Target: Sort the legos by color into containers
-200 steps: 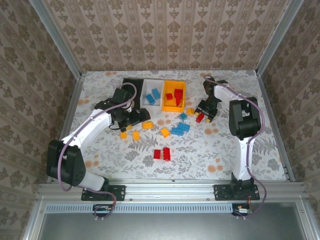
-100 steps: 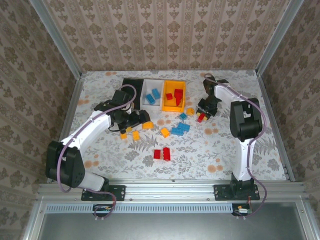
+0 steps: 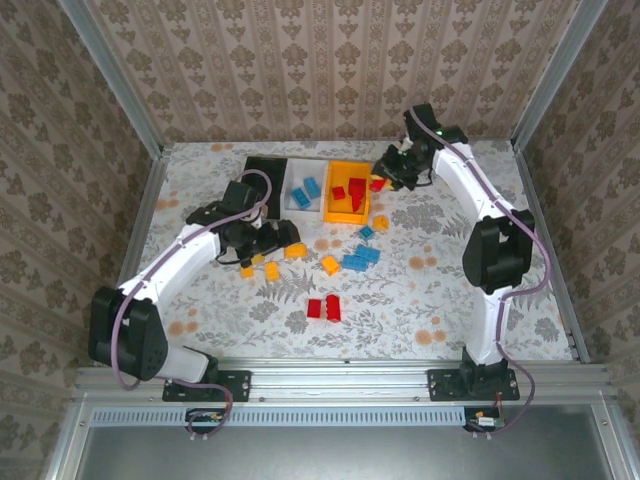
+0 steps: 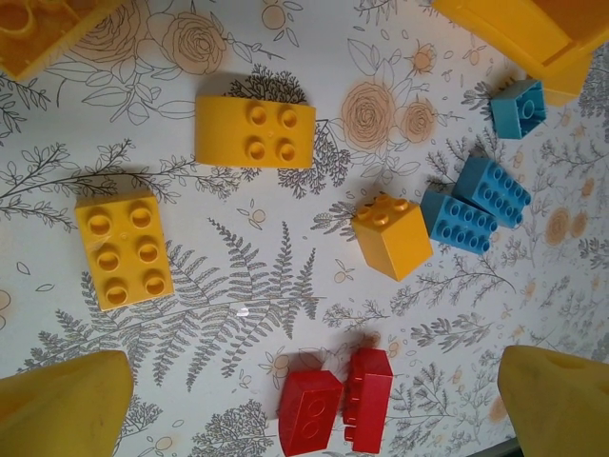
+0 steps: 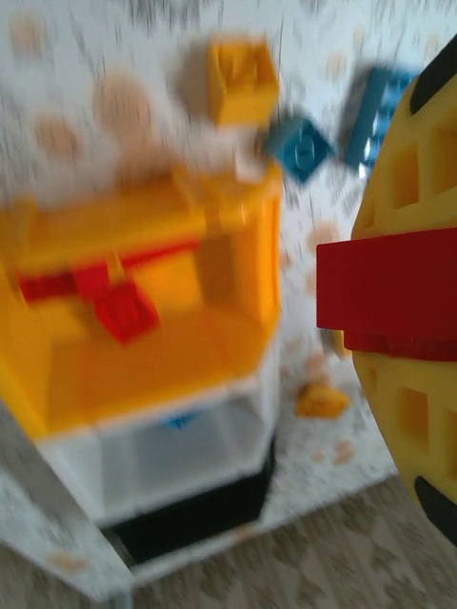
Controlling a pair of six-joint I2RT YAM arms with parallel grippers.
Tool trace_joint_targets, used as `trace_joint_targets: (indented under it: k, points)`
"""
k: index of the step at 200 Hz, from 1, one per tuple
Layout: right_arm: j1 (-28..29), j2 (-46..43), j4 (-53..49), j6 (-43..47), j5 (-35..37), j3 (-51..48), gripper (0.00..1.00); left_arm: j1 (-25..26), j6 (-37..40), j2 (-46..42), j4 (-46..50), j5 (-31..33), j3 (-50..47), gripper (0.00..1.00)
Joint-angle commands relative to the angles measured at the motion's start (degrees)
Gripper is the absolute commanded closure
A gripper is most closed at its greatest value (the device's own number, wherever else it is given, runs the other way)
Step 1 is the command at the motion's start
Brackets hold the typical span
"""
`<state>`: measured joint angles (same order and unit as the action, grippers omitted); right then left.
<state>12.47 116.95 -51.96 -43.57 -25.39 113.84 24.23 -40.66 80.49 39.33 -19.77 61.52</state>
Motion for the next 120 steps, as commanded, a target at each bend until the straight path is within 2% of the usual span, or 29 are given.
trace_joint_targets:
  k: [1, 72, 120]
  points:
    - [3.5, 4.8, -0.6, 0.6, -6.0, 6.5, 0.74, -0.4, 0.8, -2.5, 0.3, -0.6, -1.3, 0.00]
    - [6.7, 18.4, -5.8, 4.7, -4.2, 16.6, 0.73, -0.4, 0.3, -6.8, 2.3, 0.8, -3.9, 0.00]
    - [6.9, 19.1, -7.0, 6.4, -3.2, 16.2, 0.61, -0.6, -0.8, -9.0, 2.4, 1.5, -5.8, 0.00]
